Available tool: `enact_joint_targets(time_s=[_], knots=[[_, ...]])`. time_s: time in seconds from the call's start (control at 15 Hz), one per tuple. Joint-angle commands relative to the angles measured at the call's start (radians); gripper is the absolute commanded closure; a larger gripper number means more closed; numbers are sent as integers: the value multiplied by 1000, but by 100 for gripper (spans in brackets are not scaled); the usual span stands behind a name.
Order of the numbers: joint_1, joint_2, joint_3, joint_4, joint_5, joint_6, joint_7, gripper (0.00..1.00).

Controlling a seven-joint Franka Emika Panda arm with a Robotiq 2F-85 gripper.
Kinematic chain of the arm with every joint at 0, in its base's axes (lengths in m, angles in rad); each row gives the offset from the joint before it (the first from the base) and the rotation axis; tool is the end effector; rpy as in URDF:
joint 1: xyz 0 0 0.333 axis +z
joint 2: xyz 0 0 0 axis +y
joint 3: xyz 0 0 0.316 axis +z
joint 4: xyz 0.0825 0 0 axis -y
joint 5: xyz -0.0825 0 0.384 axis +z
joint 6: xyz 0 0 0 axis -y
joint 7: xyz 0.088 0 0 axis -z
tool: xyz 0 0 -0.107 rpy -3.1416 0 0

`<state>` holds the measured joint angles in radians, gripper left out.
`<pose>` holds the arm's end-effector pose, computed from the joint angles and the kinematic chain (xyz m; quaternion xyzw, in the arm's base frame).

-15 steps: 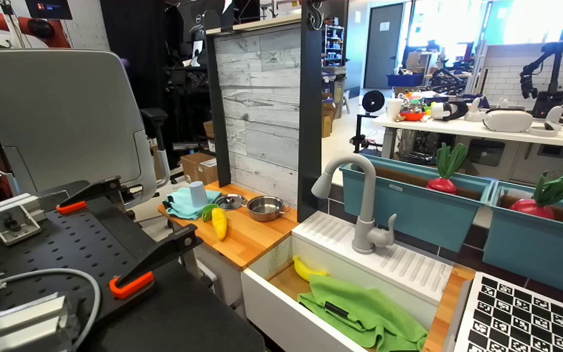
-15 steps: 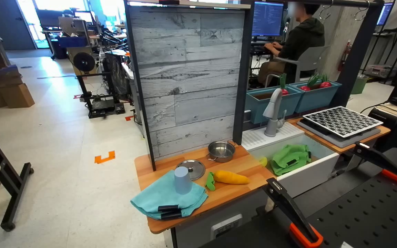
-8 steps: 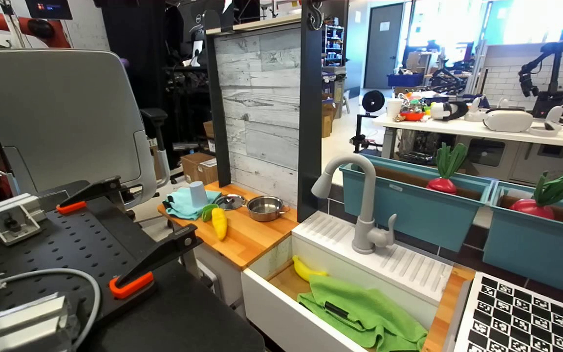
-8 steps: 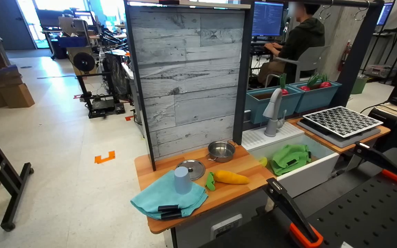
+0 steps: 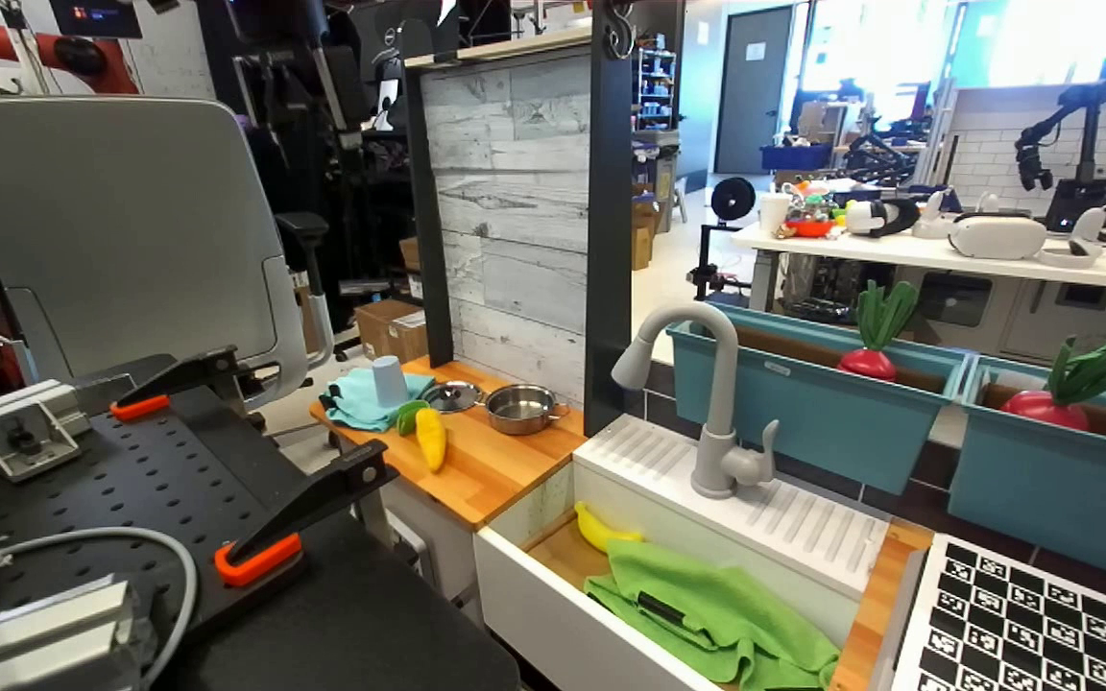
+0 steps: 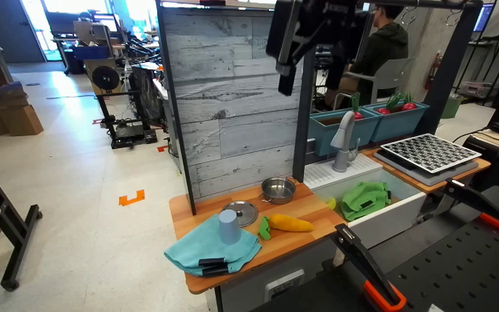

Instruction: Put the lid over the silver pot

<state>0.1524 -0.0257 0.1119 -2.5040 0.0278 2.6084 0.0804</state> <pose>0.4605 0.1239 0.3045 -0.9946 -0.0803 -0.0629 0.0174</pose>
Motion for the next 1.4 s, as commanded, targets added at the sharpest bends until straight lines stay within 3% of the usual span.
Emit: enact_joint_targets(time_s=[0.0,0.73,1.33], knots=[[-21,190,-8,92,-96,104,73,0],[10,694,-42,446,-48,248,80,0],[60,965,-51,701,-35,214,95,0]])
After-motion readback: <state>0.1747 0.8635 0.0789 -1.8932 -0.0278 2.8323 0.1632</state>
